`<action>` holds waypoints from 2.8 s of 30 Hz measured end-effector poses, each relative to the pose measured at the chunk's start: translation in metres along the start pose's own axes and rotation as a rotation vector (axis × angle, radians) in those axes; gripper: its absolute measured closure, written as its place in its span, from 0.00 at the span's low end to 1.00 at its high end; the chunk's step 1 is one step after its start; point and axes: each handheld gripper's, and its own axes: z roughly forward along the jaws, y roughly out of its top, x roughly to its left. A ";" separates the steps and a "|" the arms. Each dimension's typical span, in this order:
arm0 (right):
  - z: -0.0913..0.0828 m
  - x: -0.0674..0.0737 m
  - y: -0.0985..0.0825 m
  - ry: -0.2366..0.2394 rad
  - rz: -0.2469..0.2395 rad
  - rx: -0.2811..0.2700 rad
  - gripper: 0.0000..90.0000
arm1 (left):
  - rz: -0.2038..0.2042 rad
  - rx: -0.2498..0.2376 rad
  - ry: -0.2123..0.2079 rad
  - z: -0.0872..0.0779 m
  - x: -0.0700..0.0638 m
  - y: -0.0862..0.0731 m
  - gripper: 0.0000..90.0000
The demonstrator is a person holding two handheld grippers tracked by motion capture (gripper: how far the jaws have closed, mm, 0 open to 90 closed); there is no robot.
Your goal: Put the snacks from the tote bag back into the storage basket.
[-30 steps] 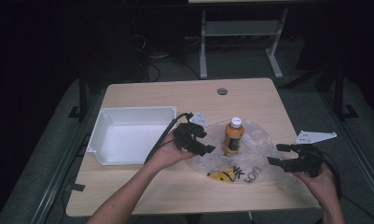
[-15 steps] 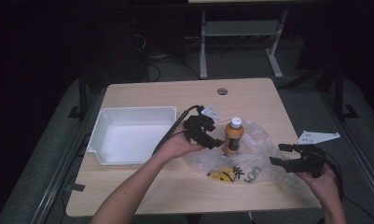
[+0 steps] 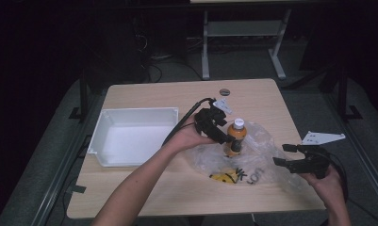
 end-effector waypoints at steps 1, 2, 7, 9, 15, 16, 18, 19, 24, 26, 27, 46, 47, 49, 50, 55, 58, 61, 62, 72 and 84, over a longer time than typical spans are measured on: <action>0.000 0.000 0.000 -0.001 -0.001 0.003 0.30 | 0.002 -0.006 -0.005 0.001 0.000 0.002 0.33; 0.000 0.000 0.001 -0.001 0.000 0.005 0.30 | 0.001 -0.003 -0.010 0.002 0.001 0.003 0.32; 0.002 0.001 0.001 -0.002 -0.004 0.010 0.30 | 0.021 -0.004 -0.018 0.005 0.003 0.010 0.33; 0.002 0.001 0.001 -0.003 -0.005 0.011 0.30 | 0.024 0.002 -0.020 0.007 0.005 0.013 0.33; 0.002 0.001 0.001 -0.001 -0.005 0.005 0.30 | 0.024 -0.001 -0.029 0.009 0.009 0.018 0.33; 0.001 0.001 0.001 -0.002 -0.002 0.006 0.30 | 0.031 0.003 -0.028 0.009 0.009 0.020 0.34; 0.001 0.000 0.001 -0.006 -0.007 0.006 0.30 | 0.032 0.003 -0.035 0.010 0.009 0.021 0.34; 0.000 0.000 0.001 -0.006 -0.007 0.005 0.30 | 0.036 0.004 -0.033 0.011 0.010 0.022 0.34; 0.000 0.000 0.001 -0.007 -0.006 0.003 0.30 | 0.047 0.007 -0.046 0.015 0.010 0.026 0.38; 0.000 0.000 0.001 -0.007 -0.007 0.003 0.30 | 0.049 0.012 -0.050 0.016 0.009 0.027 0.39; 0.000 0.000 0.001 -0.007 -0.008 0.002 0.30 | 0.055 0.014 -0.048 0.016 0.010 0.028 0.41; 0.002 0.002 0.004 -0.010 -0.021 -0.002 0.31 | 0.095 0.039 -0.012 0.017 0.011 0.032 0.62; 0.003 0.003 0.004 -0.010 -0.022 -0.003 0.32 | 0.097 0.040 -0.012 0.017 0.011 0.032 0.62; 0.003 0.003 0.004 -0.011 -0.023 -0.003 0.31 | 0.098 0.045 -0.012 0.017 0.011 0.033 0.62; 0.003 0.003 0.004 -0.010 -0.023 -0.003 0.31 | 0.099 0.046 -0.012 0.017 0.011 0.033 0.61; 0.003 0.003 0.004 -0.011 -0.023 -0.003 0.31 | 0.106 0.052 -0.010 0.019 0.010 0.037 0.61; 0.002 0.003 0.004 -0.014 -0.021 -0.004 0.31 | 0.106 0.052 -0.011 0.019 0.010 0.038 0.62; 0.001 0.002 0.003 -0.014 -0.023 -0.006 0.31 | 0.103 0.052 -0.019 0.019 0.012 0.038 0.63; 0.002 0.002 0.003 -0.014 -0.023 -0.006 0.32 | 0.094 0.046 -0.021 0.019 0.012 0.037 0.63; 0.002 0.002 0.003 -0.014 -0.023 -0.005 0.31 | 0.086 0.041 -0.036 0.018 0.014 0.037 0.65; 0.002 0.001 0.003 -0.019 -0.023 -0.010 0.31 | 0.086 0.048 -0.045 0.017 0.015 0.038 0.66</action>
